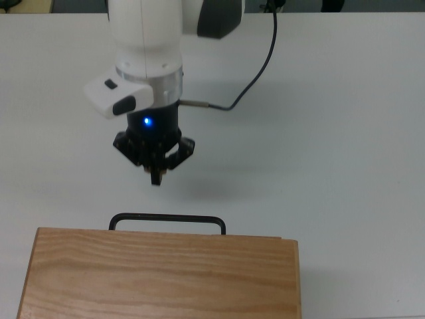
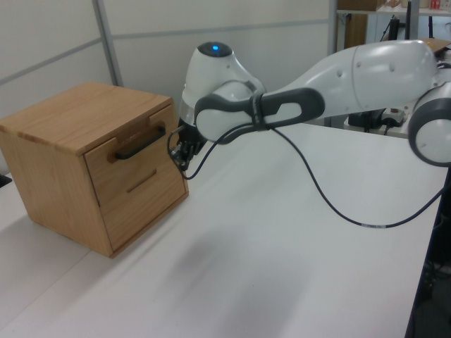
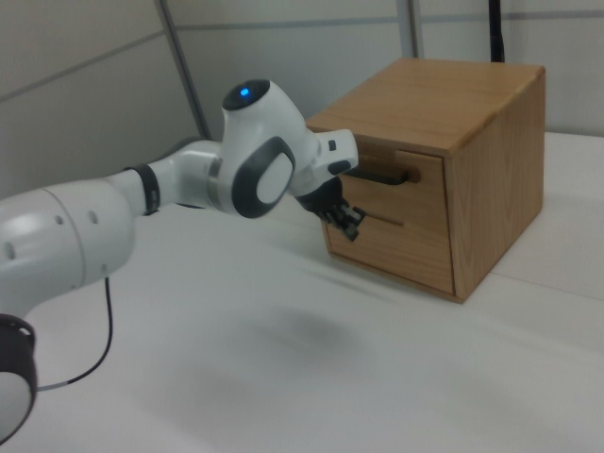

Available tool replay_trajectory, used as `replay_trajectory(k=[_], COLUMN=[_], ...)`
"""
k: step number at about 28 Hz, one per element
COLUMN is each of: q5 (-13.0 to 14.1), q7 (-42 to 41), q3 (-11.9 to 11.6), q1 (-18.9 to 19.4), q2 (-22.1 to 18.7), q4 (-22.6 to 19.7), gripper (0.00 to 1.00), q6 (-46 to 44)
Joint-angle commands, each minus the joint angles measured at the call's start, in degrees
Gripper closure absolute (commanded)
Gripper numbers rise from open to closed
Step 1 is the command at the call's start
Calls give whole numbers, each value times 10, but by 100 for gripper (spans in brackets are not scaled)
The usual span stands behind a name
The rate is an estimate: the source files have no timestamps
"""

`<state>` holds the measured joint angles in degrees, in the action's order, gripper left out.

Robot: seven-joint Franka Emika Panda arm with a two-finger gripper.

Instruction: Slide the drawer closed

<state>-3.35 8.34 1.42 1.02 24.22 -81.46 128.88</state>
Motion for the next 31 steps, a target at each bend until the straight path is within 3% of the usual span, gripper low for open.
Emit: replay_trajectory(k=[1,5,11,15,16,18,19,22,31], q5=[-6,-6,-5,-1,0,5,10,26,28], q7=[-1,-3,-17,-28,-28,-41,-53,-79,-119], q3=[1,2,2,2,2,2,2,2,1], q1=[3,3,2,2,2,0,-1,-3,-7], q2=[-70,-108,-187,-210,-211,-223,-225,-232,-240], q4=[-49,-56,-123,-132,-131,-132,-132,-130,-127], gripper=[100,100,100,93,86,55,49,0,0], q6=[-97,-187,-204,-249,-258,-279,-286,-310,-351])
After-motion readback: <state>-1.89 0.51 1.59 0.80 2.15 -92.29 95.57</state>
